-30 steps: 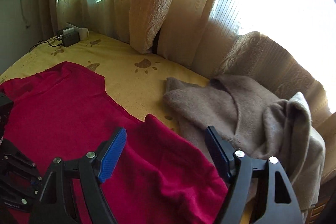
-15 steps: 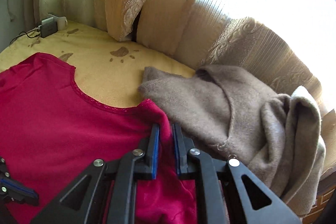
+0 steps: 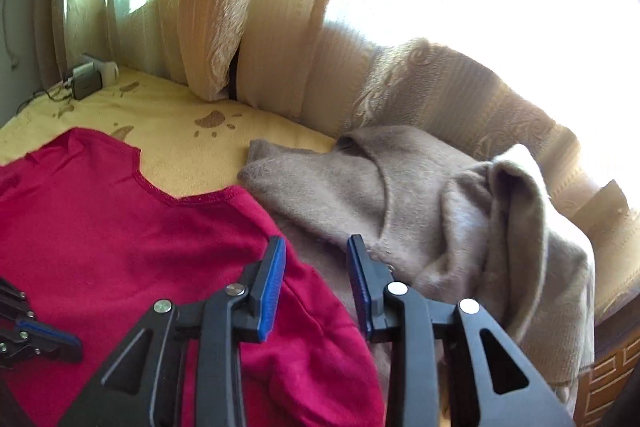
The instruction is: Fold clothes
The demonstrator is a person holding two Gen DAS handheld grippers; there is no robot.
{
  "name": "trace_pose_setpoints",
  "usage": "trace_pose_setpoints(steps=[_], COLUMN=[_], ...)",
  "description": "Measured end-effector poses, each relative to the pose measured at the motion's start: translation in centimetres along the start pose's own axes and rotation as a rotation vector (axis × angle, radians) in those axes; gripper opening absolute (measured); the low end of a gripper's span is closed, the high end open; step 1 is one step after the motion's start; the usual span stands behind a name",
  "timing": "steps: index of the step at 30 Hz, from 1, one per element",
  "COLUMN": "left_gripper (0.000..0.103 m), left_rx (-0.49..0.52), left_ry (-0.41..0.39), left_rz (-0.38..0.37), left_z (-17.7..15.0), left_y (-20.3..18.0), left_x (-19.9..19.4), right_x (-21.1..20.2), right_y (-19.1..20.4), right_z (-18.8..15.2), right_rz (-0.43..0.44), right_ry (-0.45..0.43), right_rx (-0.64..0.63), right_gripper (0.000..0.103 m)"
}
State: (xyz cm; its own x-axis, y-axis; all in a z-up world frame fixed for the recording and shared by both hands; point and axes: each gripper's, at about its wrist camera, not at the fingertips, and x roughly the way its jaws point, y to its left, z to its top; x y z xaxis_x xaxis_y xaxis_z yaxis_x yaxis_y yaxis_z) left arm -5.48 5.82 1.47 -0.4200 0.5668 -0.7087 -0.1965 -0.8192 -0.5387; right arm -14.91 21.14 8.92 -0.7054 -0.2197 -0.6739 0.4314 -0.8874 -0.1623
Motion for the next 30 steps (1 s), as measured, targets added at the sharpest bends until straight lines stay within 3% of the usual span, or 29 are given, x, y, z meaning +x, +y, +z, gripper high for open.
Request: trace_pose_setpoints(steps=[4, 7, 11, 14, 17, 19, 21, 26, 30], left_gripper=[0.002, 0.002, 0.002, 0.002, 0.002, 0.002, 0.002, 0.002, 0.002], left_rx=[0.000, 0.005, -0.041, -0.086, -0.032, 0.012, 0.007, -0.071, -0.019], left_ry=[-0.075, -0.116, -0.154, -0.131, -0.173, -0.194, -0.205, -0.229, -0.205], left_rz=[0.062, 0.166, 0.324, 0.405, 0.433, 0.462, 0.460, 0.399, 0.442], left_z=[1.5, 3.9, 6.8, 7.9, 7.7, 7.6, 7.8, 8.3, 8.6], left_y=[0.6, 2.1, 6.3, 10.2, 12.4, 13.0, 13.8, 16.2, 15.1], left_x=[-2.7, -3.7, -4.4, -3.6, -3.6, -3.7, -3.8, -4.7, -4.1], right_x=[-2.7, -3.6, -2.5, -0.3, 1.7, 1.9, 1.9, 2.2, 2.1], right_y=[-1.9, -1.5, 1.5, 2.3, 1.1, -0.3, -2.0, -2.7, -2.5], right_z=[-0.9, -1.7, -3.0, -4.3, -6.1, -6.9, -7.4, -7.6, -7.5], right_rz=[-0.001, 0.078, 0.174, 0.177, 0.125, 0.083, 0.048, 0.013, 0.002], right_ry=[-0.020, -0.024, 0.016, 0.089, 0.155, 0.138, 0.127, 0.099, 0.097], right_rx=[0.095, 0.136, 0.094, 0.102, 0.139, 0.156, 0.186, 0.158, 0.136], right_gripper=[0.040, 0.040, 0.040, 0.040, 0.038, 0.013, 0.001, 0.000, 0.000])
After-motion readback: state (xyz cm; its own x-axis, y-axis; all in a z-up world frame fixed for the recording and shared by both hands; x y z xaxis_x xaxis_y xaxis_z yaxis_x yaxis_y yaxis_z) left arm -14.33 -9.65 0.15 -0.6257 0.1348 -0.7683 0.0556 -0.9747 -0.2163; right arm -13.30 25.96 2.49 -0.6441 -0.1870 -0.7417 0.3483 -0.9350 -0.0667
